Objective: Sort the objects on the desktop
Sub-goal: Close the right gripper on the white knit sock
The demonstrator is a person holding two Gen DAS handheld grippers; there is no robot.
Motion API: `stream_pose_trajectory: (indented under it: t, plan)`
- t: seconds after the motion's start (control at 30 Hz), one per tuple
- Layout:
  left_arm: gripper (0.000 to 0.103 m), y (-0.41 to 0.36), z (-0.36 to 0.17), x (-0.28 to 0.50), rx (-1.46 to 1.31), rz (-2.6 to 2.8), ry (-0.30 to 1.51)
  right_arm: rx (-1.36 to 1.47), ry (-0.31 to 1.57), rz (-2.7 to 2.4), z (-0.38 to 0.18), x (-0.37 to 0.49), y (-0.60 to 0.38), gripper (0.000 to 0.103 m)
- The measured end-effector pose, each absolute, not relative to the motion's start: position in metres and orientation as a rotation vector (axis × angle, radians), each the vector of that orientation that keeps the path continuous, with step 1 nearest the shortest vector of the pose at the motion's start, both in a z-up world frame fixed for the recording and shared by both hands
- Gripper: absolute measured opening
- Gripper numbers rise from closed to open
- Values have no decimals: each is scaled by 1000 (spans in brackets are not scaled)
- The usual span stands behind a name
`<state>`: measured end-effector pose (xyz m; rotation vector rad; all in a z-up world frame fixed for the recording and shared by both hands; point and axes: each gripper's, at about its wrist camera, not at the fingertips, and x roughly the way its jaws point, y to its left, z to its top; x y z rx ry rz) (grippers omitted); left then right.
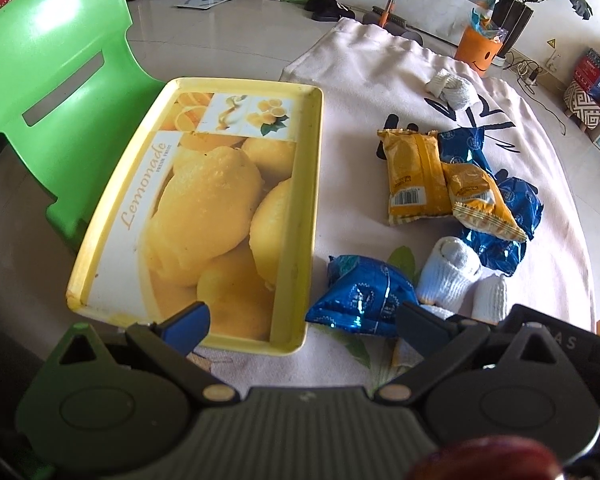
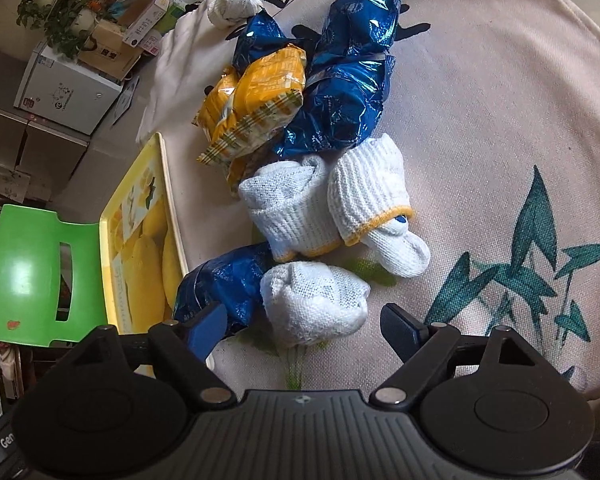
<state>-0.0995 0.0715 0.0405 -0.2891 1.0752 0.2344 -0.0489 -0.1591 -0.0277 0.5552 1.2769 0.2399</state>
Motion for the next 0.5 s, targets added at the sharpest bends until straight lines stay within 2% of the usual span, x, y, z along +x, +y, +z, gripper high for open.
stream_pose_trajectory:
  t: [0.1, 0.4, 0.5]
  plan:
    - [102, 72, 39, -99, -289, 234, 1078, 539, 1276, 216, -31, -48, -157, 84]
    - [102, 71, 32, -94, -288, 232, 1094, 492, 1272, 217, -37, -48, -148, 57]
    - [102, 67, 29, -90, -276, 220, 1102, 483, 1253, 217, -35, -49, -149, 53]
